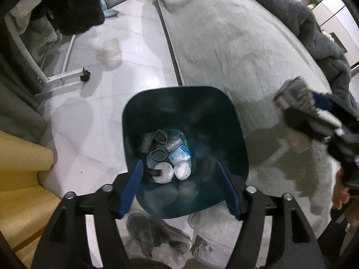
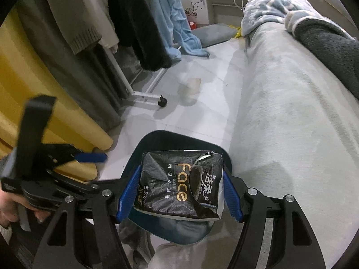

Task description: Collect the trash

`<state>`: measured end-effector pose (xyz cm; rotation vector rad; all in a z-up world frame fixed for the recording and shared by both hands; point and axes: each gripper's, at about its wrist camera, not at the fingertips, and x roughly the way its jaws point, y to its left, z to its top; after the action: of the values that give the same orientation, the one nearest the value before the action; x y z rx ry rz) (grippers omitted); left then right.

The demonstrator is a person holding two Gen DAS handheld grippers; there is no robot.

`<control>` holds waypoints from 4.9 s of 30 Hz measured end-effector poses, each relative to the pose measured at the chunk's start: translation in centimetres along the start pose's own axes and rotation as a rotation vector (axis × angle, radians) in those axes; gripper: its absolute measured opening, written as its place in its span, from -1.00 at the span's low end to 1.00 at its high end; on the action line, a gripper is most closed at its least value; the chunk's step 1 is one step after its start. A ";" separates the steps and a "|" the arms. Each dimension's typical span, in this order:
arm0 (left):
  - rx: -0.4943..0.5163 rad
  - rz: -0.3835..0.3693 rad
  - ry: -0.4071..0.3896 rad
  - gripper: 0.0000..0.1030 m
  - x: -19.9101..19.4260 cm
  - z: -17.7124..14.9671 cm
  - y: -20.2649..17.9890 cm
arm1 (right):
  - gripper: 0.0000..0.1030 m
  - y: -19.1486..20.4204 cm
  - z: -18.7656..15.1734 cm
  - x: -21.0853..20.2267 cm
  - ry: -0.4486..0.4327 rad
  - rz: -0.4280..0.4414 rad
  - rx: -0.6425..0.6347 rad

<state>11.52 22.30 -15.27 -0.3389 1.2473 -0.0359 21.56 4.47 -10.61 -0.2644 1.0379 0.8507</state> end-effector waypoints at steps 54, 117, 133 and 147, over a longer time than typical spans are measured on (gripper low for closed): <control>0.264 0.090 -0.778 0.94 -18.3 -2.2 -12.6 | 0.93 -4.6 -4.5 -19.8 -0.365 -0.357 0.159; 0.255 0.090 -0.795 0.94 -17.2 -9.4 -14.2 | 0.93 -3.8 -19.6 -27.2 -0.612 -0.477 0.257; 0.251 0.089 -0.796 0.94 -17.2 -9.3 -13.9 | 0.93 -3.8 -19.5 -27.2 -0.612 -0.479 0.254; 0.251 0.090 -0.796 0.94 -17.2 -9.2 -13.9 | 0.93 -3.9 -19.5 -27.2 -0.611 -0.478 0.253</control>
<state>-0.47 10.56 1.80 -0.0566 0.4581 0.0203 5.45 -22.52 1.52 -0.0234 0.4658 0.3199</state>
